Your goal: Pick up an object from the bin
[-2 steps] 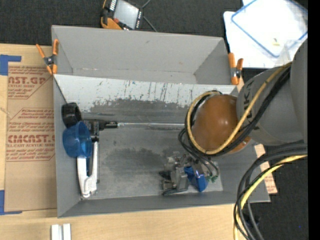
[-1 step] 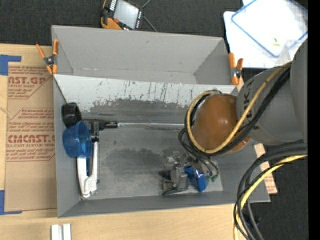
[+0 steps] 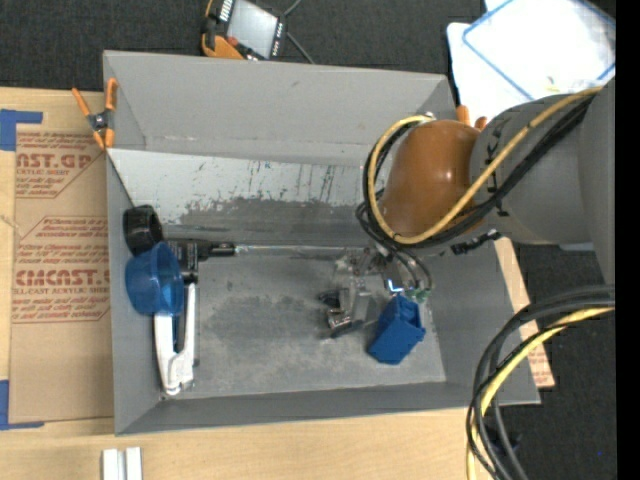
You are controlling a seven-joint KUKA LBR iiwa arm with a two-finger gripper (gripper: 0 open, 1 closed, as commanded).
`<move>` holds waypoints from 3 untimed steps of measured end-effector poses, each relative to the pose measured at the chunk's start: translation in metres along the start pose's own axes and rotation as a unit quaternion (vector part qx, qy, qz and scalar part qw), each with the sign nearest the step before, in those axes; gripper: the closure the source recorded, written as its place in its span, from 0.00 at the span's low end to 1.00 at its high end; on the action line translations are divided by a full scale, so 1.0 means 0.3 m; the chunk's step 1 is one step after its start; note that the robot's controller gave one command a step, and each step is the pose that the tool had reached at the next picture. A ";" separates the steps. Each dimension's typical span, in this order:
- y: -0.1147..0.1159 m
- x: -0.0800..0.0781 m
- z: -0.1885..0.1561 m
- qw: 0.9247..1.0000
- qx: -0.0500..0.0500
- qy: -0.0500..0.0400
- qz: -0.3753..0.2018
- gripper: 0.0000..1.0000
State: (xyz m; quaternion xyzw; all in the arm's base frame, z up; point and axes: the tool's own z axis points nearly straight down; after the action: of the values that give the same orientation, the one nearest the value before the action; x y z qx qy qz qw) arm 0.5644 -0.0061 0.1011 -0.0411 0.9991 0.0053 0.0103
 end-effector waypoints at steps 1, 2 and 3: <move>0.017 0.239 0.008 1.000 -0.001 0.010 -0.023 1.00; 0.037 0.058 0.011 1.000 0.000 -0.002 -0.018 1.00; -0.008 0.245 -0.012 1.000 -0.001 0.011 -0.016 1.00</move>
Offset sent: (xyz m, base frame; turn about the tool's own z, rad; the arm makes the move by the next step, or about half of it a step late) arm -0.0180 0.0089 -0.0028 -0.0361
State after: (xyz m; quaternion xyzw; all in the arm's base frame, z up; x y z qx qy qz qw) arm 0.4912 -0.0145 0.1032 -0.0571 0.9984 0.0061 -0.0005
